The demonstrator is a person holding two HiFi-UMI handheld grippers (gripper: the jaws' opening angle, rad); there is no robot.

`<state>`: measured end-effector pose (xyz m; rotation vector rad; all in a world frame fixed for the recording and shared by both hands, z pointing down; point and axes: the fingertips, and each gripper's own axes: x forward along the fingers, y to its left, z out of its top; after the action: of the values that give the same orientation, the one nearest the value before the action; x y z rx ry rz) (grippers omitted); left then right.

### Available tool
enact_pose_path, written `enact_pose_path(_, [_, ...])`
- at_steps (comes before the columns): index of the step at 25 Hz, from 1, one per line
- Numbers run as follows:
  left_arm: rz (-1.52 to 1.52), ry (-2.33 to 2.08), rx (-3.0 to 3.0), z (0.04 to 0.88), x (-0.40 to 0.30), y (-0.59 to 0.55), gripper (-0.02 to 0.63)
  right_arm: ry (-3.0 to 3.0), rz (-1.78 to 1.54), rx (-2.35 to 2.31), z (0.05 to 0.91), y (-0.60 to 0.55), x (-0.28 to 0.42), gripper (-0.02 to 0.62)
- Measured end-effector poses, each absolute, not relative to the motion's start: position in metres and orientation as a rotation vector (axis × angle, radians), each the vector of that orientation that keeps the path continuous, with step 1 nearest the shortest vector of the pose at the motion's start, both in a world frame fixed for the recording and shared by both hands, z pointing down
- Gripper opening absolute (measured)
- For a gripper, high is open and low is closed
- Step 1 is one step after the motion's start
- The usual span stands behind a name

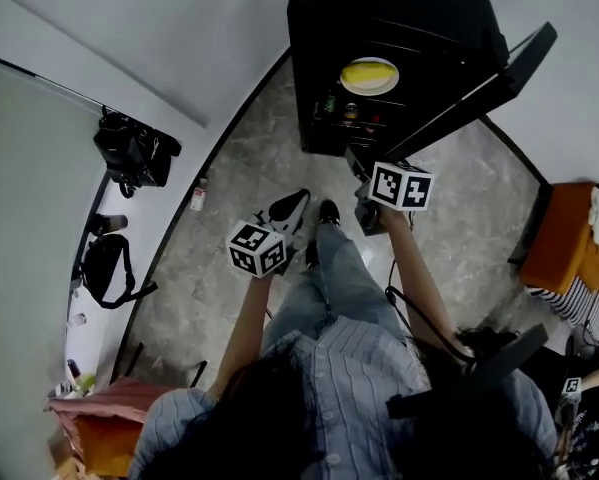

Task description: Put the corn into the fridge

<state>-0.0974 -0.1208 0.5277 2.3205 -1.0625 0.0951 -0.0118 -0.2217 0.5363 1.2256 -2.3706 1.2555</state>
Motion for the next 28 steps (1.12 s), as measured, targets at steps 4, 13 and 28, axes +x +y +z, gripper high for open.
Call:
enact_pose_path(4, [0.074, -1.075, 2.33, 0.511, -0.099, -0.103, 0.008, -2.395, 1.274, 1.227, 0.518, -0.191, -0.009, 0.029])
enact_pose_path(13, [0.08, -1.031, 2.368, 0.481, -0.09, -0.066, 0.008, -2.421, 1.323, 1.283, 0.482, -0.132, 0.006, 0.029])
enact_pose_path(28, [0.12, -0.954, 2.419, 0.459, -0.045, -0.045, 0.008, -2.442, 1.375, 1.257, 0.457, -0.077, 0.023, 0.029])
